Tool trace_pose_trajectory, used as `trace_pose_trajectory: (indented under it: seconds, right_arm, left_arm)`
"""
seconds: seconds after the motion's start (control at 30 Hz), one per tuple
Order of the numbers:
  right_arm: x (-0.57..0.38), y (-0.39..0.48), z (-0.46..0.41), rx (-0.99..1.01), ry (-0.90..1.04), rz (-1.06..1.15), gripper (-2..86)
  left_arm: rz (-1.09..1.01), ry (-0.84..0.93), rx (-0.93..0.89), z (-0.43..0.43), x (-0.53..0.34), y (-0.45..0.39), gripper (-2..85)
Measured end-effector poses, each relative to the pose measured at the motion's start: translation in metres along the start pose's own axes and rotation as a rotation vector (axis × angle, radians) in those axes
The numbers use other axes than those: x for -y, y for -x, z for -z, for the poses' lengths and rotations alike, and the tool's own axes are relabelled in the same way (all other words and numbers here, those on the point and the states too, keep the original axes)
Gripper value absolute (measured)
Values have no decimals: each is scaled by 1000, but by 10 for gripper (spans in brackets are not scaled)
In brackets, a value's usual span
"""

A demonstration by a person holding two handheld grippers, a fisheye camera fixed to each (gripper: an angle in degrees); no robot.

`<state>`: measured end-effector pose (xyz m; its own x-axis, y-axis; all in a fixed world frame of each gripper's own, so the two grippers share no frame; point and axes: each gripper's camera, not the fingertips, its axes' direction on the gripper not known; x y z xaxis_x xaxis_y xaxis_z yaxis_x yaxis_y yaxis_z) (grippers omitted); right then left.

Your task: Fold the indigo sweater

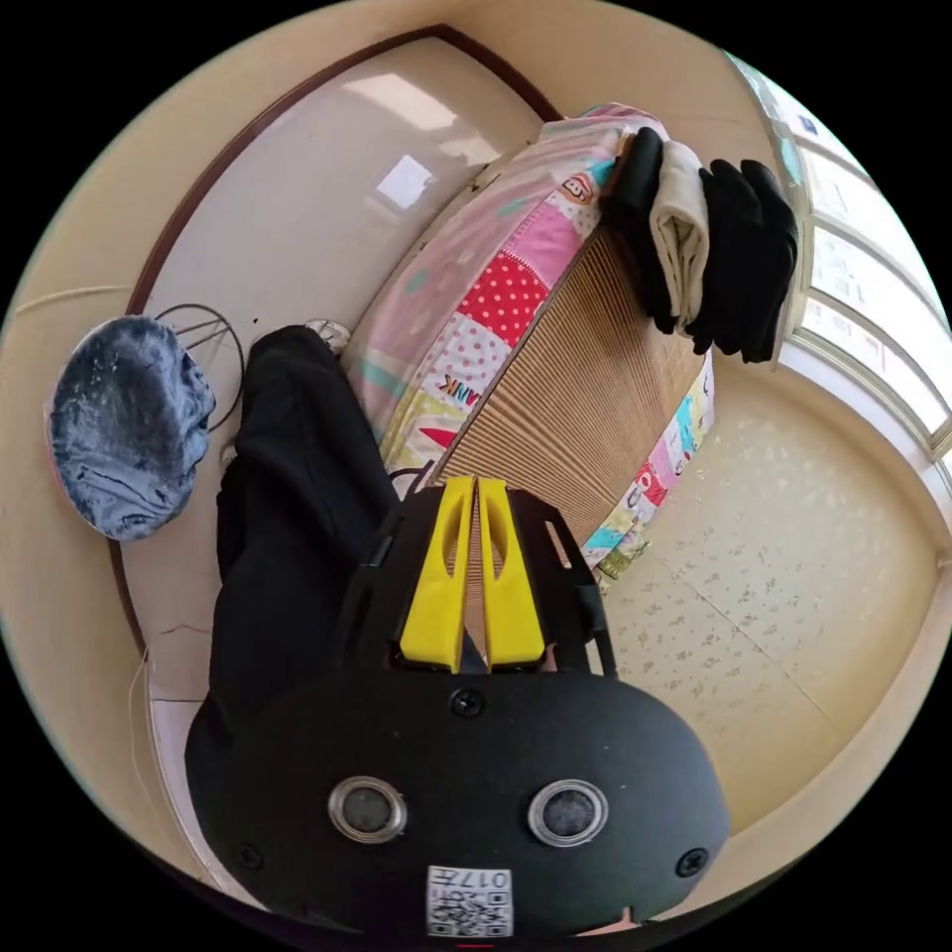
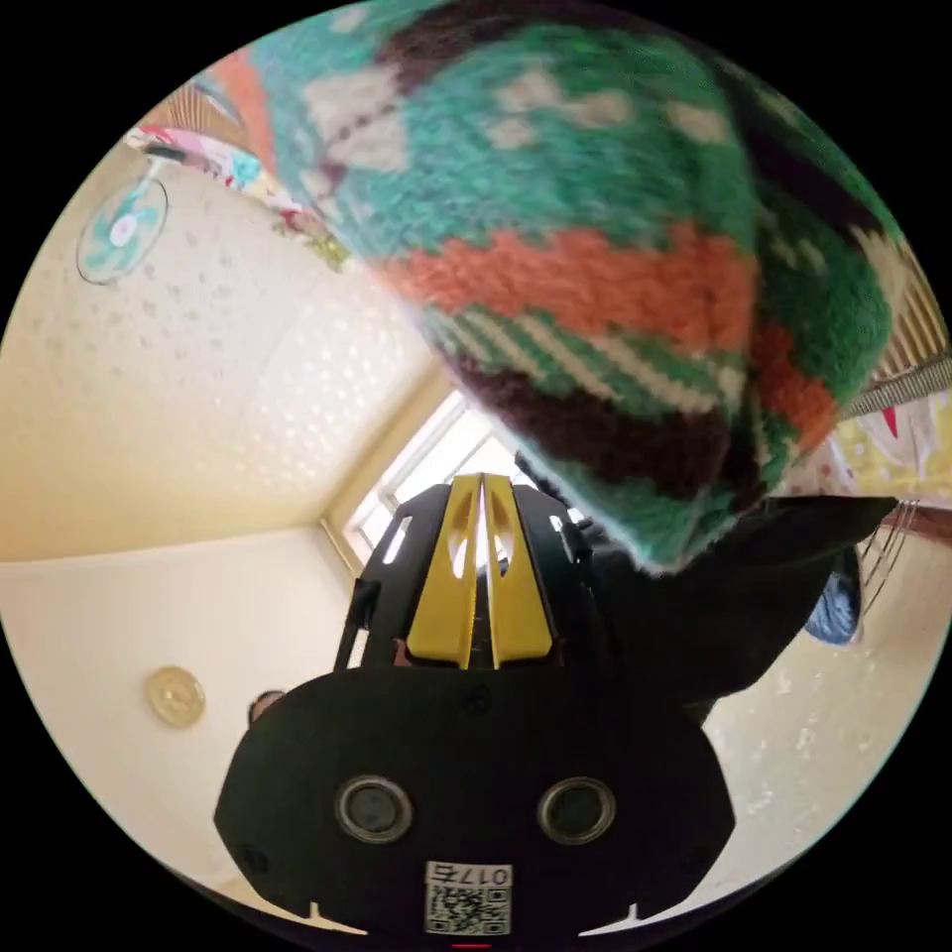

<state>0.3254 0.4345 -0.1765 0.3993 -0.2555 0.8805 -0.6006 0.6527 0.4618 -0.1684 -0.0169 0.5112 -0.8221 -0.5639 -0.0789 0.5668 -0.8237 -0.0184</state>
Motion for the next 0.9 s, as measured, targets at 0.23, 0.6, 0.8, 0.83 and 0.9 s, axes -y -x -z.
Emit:
trace_pose_trajectory:
  seconds: [0.23,0.6,0.8,0.83,0.9]
  right_arm:
    - [-80,21,43,-620,-756,76,116]
    - [-67,17,-76,-538,-595,550,47]
    - [-54,6,-245,-618,-72,811,32]
    - [-53,-4,-270,-664,-10,824,30]
    - [-57,-20,-301,-697,56,840,28]
  left_arm:
    - [-262,97,95,-31,5,-40,-10]
    - [-1468,684,705,-182,-151,-187,22]
    - [-1471,1323,529,-286,-319,-139,161]
    - [-1459,1353,547,-295,-331,-130,176]
    - [-1425,1375,653,-325,-358,-96,222]
